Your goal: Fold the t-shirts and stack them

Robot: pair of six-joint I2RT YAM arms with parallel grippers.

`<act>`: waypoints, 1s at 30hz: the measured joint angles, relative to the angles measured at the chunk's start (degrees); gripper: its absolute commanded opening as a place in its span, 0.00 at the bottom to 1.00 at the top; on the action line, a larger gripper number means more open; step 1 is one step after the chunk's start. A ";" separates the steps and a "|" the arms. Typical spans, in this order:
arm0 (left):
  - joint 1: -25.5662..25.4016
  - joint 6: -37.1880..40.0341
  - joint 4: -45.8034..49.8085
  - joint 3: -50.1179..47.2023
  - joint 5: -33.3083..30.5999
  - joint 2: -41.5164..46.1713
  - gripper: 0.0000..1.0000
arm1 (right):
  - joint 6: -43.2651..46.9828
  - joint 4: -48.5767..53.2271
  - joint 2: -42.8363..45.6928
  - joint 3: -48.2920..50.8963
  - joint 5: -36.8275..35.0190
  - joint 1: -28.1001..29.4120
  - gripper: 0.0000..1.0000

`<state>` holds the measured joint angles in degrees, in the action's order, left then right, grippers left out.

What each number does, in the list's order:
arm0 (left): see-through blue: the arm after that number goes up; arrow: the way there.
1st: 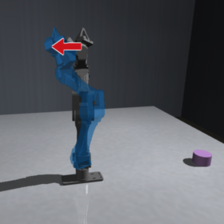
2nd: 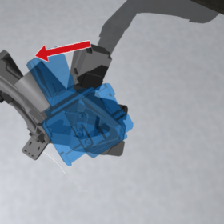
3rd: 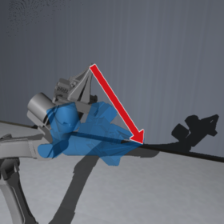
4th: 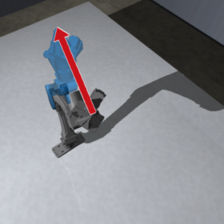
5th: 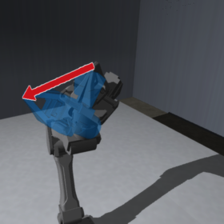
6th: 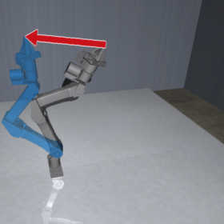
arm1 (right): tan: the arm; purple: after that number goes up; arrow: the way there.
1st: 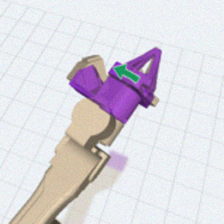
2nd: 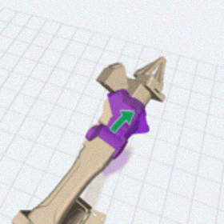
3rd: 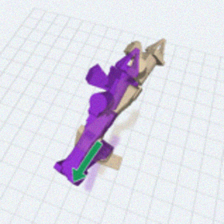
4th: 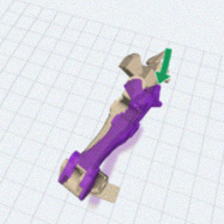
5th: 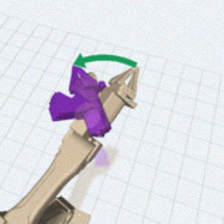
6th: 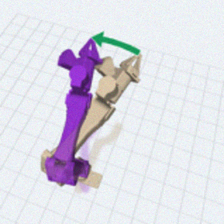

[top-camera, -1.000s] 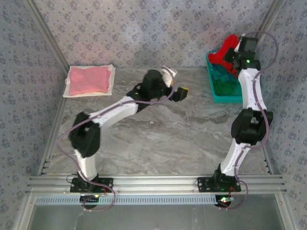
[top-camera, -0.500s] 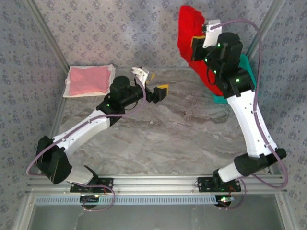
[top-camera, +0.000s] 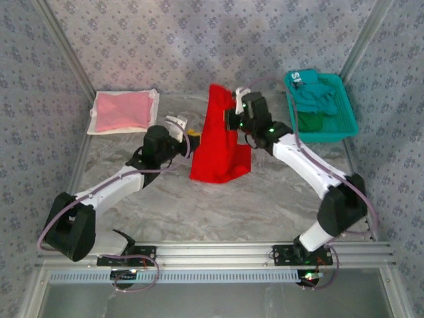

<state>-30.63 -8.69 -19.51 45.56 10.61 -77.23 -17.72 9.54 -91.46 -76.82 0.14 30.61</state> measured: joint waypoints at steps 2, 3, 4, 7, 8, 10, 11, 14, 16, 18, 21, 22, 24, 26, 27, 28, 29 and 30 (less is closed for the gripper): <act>0.24 -0.02 0.22 -2.62 -1.07 -0.31 0.32 | -1.73 -0.39 -3.80 3.04 0.68 -1.42 0.18; 0.31 -0.13 0.42 -3.65 -1.73 -0.44 0.33 | -2.54 -0.35 -5.18 4.35 0.72 -2.12 0.30; 0.42 -0.28 0.59 -4.35 -2.34 -0.46 0.37 | -3.19 -0.26 -6.08 5.40 0.72 -2.84 0.33; 1.01 -0.72 1.05 -5.44 -2.99 -0.50 0.55 | -4.31 -0.17 -6.38 6.99 0.92 -5.22 0.40; 1.27 -1.14 1.46 -5.44 -3.21 -0.57 0.65 | -4.57 -0.46 -5.95 7.37 1.01 -6.14 0.46; 1.64 -1.03 1.64 -5.40 -3.52 -1.05 0.72 | -5.35 -0.52 -4.59 8.07 1.11 -8.17 0.49; 1.77 -1.18 1.92 -5.18 -3.39 -1.77 0.74 | -5.42 -0.74 -3.63 8.66 1.16 -9.18 0.48; 1.57 -0.87 3.08 -3.50 -2.86 -5.64 0.76 | -5.75 -0.76 -1.68 10.14 1.66 -11.78 0.51; 1.38 -0.83 3.39 -2.03 -2.16 -9.07 0.76 | -6.29 -0.83 -1.46 11.13 2.60 -12.90 0.57; 1.25 -0.83 3.45 -0.07 -1.03 -13.33 0.76 | -6.67 -0.76 -2.23 12.02 4.42 -13.25 0.61; 0.66 -0.83 3.43 3.50 0.74 -19.93 0.74 | -6.97 -0.83 -4.87 12.44 7.32 -12.90 0.66; 0.11 -0.85 3.50 5.14 1.22 -22.51 0.72 | -6.95 -1.03 -5.86 12.44 8.17 -12.68 0.66; -1.01 -1.09 2.97 7.67 2.40 -26.47 0.66 | -7.17 -2.03 -8.46 12.44 10.64 -12.31 0.65; -1.90 -1.79 1.86 9.16 3.80 -29.38 0.58 | -7.39 -3.39 -10.97 12.44 12.83 -11.98 0.61; -2.36 -2.54 0.70 9.53 4.57 -30.75 0.51 | -7.41 -4.20 -12.22 12.44 13.97 -11.80 0.52; -2.64 -3.08 -0.17 9.73 5.29 -31.87 0.41 | -7.37 -4.76 -13.38 12.41 14.80 -11.74 0.43; -2.78 -3.58 -0.74 9.90 5.84 -32.76 0.30 | -7.56 -5.29 -14.32 12.37 15.65 -11.72 0.34; -2.78 -4.00 -1.29 9.92 6.36 -33.42 0.20 | -7.76 -5.79 -15.08 12.33 16.33 -11.72 0.24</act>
<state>-33.41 -12.69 -20.80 55.48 16.97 -110.65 -25.47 3.75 -106.54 -64.49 16.47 18.90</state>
